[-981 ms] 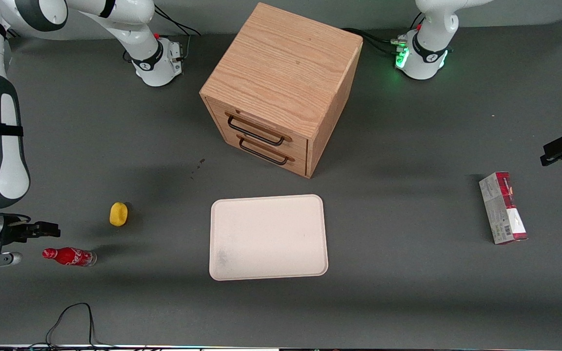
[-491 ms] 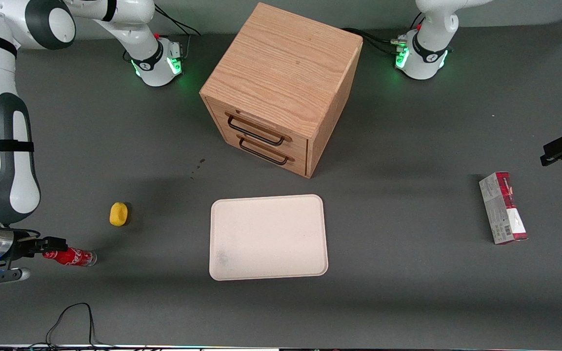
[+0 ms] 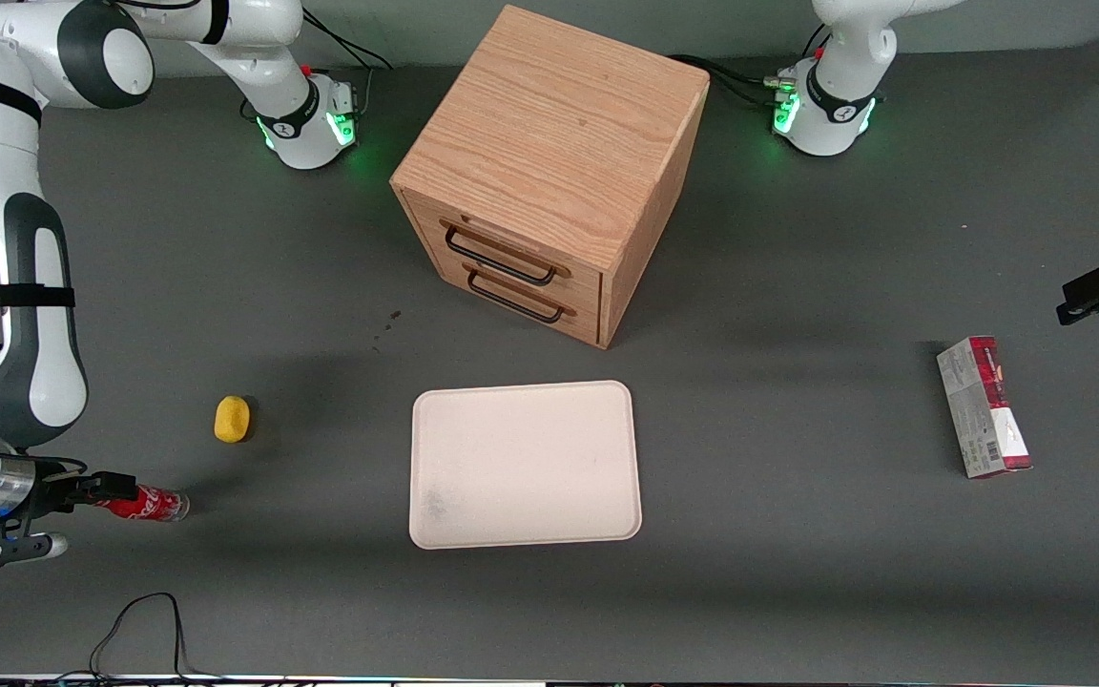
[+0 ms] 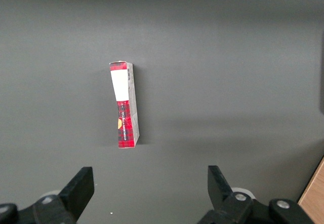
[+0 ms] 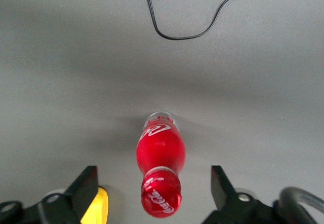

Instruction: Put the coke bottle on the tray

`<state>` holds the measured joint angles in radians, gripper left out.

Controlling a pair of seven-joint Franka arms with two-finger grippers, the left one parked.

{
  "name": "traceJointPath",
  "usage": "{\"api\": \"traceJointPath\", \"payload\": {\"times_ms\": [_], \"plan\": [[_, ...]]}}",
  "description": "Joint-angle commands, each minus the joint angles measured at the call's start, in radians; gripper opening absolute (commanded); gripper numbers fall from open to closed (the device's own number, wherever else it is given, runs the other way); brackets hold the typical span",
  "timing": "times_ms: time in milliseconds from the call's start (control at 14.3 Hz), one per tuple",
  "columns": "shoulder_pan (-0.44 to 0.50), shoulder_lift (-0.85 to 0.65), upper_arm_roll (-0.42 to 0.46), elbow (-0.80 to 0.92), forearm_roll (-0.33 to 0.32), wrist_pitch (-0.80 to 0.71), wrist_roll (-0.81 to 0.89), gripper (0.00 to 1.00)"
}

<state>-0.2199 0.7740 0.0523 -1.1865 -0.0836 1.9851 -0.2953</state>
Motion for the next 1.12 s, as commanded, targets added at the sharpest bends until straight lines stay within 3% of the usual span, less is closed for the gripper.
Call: {"api": "traceJointPath", "payload": {"times_ms": [0, 70, 140, 350, 771, 1051], "plan": [[0.002, 0.011, 0.001, 0.027, -0.015, -0.006, 0.012, 0.50], [0.004, 0.008, 0.001, 0.024, -0.018, -0.008, 0.005, 0.30], [0.002, 0.007, 0.000, 0.022, -0.019, -0.012, 0.004, 0.18], [0.005, 0.005, -0.002, 0.021, -0.031, -0.017, 0.001, 0.00], [0.007, -0.002, -0.003, 0.013, -0.033, -0.020, 0.002, 0.00], [0.007, -0.100, -0.005, 0.019, -0.030, -0.210, 0.004, 0.00]]}}
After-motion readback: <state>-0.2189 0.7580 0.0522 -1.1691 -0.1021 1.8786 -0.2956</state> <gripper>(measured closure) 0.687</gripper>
